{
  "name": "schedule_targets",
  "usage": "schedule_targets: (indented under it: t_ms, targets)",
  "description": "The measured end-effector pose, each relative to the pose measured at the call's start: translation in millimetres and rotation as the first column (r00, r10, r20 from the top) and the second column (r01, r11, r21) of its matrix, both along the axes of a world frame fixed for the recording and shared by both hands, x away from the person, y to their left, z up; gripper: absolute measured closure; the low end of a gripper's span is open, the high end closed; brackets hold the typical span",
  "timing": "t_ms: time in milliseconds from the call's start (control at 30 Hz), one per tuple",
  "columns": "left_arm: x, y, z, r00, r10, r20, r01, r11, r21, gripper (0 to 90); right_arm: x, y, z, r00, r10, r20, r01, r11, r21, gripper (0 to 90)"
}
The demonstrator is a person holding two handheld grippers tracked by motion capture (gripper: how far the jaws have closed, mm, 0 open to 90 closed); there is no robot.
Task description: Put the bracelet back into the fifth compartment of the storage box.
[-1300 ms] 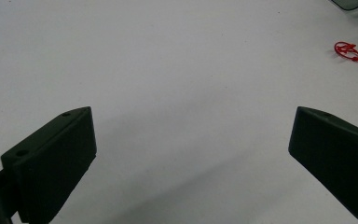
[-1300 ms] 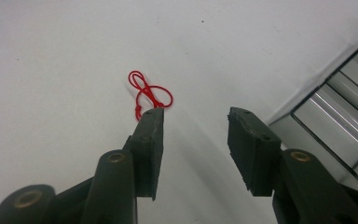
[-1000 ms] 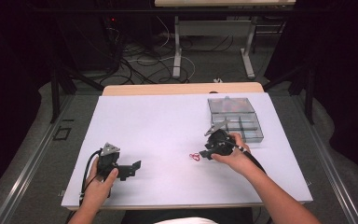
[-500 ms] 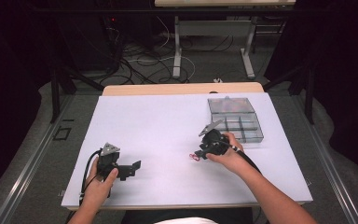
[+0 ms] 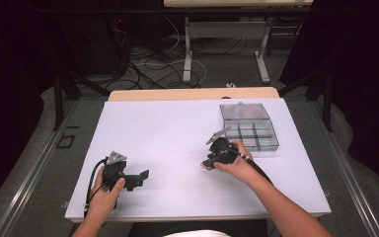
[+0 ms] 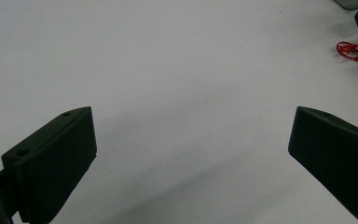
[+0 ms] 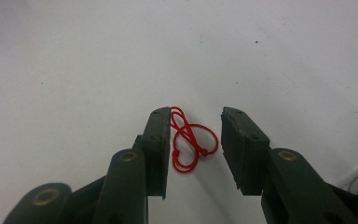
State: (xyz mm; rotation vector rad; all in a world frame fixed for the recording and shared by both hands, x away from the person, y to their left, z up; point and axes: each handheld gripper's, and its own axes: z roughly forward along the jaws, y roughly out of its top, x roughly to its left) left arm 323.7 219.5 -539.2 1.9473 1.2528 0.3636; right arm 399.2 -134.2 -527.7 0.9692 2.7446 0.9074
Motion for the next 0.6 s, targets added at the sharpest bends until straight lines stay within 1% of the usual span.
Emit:
schedule_targets:
  t_ms: [100,133,200,233,267,300,333,433,467,500,600]
  targets:
    - [0.0,0.0,-0.1,1.0000,0.000,-0.001,0.000,1.0000,0.000,0.8,0.4,1.9,-1.7,0.9999,0.015,0.000,-0.015,1.000,-0.001,63.3]
    - [0.0,0.0,-0.1,1.0000,0.000,0.000,0.000,1.0000,0.001,0.8,0.7,2.8,-2.6,0.9999,0.015,0.007,-0.015,1.000,0.000,63.4]
    - [0.1,0.1,-0.2,1.0000,0.000,-0.001,0.000,1.0000,0.001,0.8,0.9,4.0,-3.3,0.9998,0.020,-0.002,-0.020,1.000,-0.003,63.4]
    - [0.2,0.2,-0.2,1.0000,-0.001,-0.001,0.001,1.0000,0.002,0.8,0.4,4.9,-3.8,0.9999,0.012,-0.003,-0.012,1.000,-0.004,63.3]
    - [0.2,0.1,-0.3,1.0000,-0.002,-0.002,0.002,1.0000,0.001,0.8,1.3,5.1,-4.3,0.9998,0.021,-0.001,-0.021,1.000,-0.004,63.4]
    - [-0.1,-0.6,-0.4,1.0000,0.004,-0.005,-0.004,1.0000,-0.007,0.8,0.9,6.2,-4.8,0.9999,0.009,-0.010,-0.009,1.000,-0.005,63.4]
    - [-0.1,-0.7,-0.5,1.0000,0.005,-0.006,-0.005,0.9999,-0.009,0.9,1.2,6.7,-5.4,0.9999,0.010,-0.010,-0.010,1.000,-0.006,63.8]
    - [-0.1,-0.4,-0.6,1.0000,0.006,-0.005,-0.006,0.9999,-0.009,0.9,1.5,9.0,-7.2,0.9998,0.007,-0.021,-0.007,1.000,-0.007,64.8]
    - [-0.1,-0.3,-0.5,1.0000,0.006,-0.005,-0.006,0.9999,-0.008,0.9,2.4,9.2,-8.0,0.9997,0.020,-0.011,-0.020,1.000,-0.007,65.8]
    - [-0.1,-0.2,-0.5,1.0000,0.006,-0.005,-0.006,0.9999,-0.009,0.9,2.7,9.5,-8.6,0.9997,0.022,-0.012,-0.022,1.000,-0.013,66.8]
    - [-0.1,-0.1,-0.5,1.0000,0.005,-0.006,-0.005,1.0000,-0.006,0.9,3.1,10.5,-9.9,0.9998,0.014,-0.017,-0.015,1.000,-0.020,68.1]
